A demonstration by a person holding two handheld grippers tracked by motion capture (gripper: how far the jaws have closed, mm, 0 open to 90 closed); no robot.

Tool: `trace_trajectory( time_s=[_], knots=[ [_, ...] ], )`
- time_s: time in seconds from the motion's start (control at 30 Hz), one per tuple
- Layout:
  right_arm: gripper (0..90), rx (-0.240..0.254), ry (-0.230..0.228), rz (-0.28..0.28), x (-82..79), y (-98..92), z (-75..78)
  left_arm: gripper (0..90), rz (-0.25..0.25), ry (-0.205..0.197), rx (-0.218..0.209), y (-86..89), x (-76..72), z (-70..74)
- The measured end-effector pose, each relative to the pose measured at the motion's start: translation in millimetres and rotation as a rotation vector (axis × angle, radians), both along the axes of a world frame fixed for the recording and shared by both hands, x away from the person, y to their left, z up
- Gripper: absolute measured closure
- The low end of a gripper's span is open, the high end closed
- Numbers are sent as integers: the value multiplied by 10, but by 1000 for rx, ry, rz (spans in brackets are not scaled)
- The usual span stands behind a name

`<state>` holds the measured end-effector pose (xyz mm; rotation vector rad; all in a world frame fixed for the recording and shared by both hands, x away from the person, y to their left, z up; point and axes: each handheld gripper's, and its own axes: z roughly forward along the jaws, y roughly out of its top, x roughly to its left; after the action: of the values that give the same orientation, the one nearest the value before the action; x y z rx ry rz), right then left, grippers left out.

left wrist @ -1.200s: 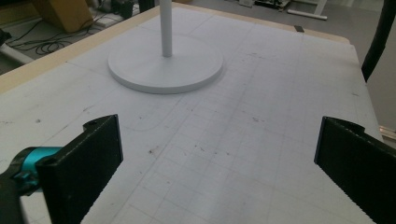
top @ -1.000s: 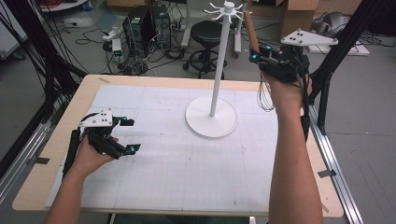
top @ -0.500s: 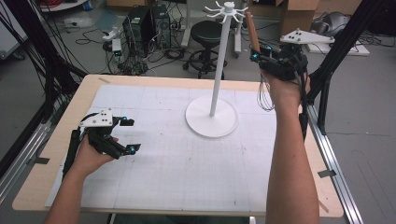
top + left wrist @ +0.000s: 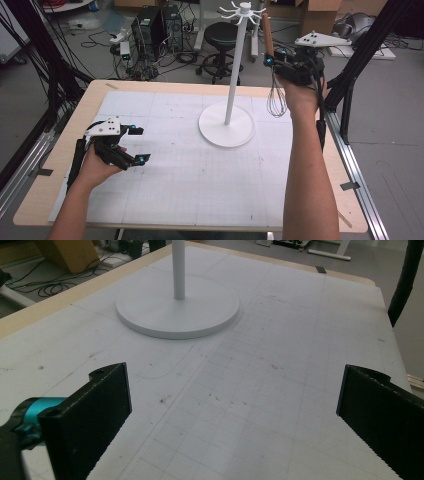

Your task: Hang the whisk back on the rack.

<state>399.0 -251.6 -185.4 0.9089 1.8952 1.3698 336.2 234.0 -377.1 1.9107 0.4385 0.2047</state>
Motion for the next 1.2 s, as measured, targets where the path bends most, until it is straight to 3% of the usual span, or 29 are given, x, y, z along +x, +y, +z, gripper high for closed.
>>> trace_trajectory(
  time_s=[0.43, 0.57, 0.77, 1.0, 1.2],
  knots=[
    [693, -2, 4, 7, 13, 31, -27, 16, -1, -4, 5, -3, -2, 1],
    [575, -17, 15, -13, 12, 46, -39, 16, 0, -4, 6, -4, -4, 1],
    [483, -40, 15, -14, -54, 39, -36, 16, 1, -4, 2, -2, -1, 1],
    [415, -53, 0, 21, -215, 38, -97, 16, -2, -4, 2, -1, -5, 5],
    [374, -48, -4, 94, -357, 19, -207, 16, -1, -4, 3, -3, -6, 4]
  ],
)
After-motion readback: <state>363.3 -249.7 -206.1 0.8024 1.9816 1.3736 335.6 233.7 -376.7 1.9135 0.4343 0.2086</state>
